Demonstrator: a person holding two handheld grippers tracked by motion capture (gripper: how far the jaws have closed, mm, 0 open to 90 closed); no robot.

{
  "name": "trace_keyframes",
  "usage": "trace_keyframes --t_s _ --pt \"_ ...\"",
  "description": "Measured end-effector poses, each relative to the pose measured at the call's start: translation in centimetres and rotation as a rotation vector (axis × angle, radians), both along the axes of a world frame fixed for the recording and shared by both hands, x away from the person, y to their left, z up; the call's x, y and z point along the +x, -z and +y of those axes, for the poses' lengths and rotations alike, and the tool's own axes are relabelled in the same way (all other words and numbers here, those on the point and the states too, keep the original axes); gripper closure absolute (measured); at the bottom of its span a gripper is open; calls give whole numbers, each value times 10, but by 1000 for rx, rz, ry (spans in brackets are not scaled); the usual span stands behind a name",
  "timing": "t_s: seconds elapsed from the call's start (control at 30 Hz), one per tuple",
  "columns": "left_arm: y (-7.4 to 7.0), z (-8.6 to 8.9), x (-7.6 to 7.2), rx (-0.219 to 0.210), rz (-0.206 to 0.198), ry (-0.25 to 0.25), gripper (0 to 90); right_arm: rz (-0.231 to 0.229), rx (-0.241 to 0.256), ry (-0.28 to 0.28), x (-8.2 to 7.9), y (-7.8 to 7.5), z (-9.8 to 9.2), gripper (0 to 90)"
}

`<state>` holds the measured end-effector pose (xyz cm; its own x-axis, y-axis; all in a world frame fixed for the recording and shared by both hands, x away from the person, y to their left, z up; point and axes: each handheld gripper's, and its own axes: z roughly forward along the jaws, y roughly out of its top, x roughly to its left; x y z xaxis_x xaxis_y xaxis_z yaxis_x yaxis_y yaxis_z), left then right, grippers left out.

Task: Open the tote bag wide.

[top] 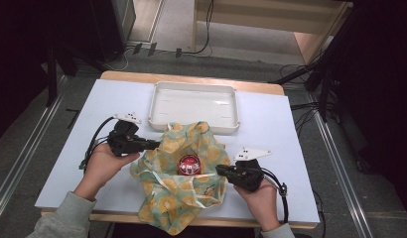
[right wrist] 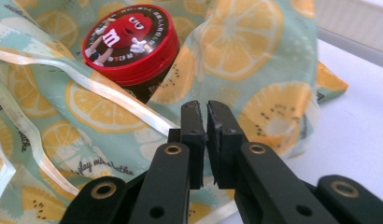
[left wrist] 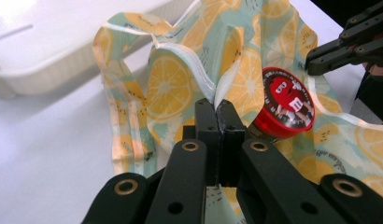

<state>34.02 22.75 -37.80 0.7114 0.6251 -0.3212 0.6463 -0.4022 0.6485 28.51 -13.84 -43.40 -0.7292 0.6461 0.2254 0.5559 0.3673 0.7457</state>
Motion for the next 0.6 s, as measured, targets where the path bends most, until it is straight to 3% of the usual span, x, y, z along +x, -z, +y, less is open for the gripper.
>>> trace_keyframes --t_s 0.17,0.4,0.6 --pt "6 6 -3 -23 6 -12 900 -20 15 19 0 -4 -4 814" --pt "10 8 -7 -33 7 -15 900 -74 29 71 1 -11 -18 671" --pt "10 9 -10 -34 -5 -26 900 -69 36 101 8 -10 -20 537"
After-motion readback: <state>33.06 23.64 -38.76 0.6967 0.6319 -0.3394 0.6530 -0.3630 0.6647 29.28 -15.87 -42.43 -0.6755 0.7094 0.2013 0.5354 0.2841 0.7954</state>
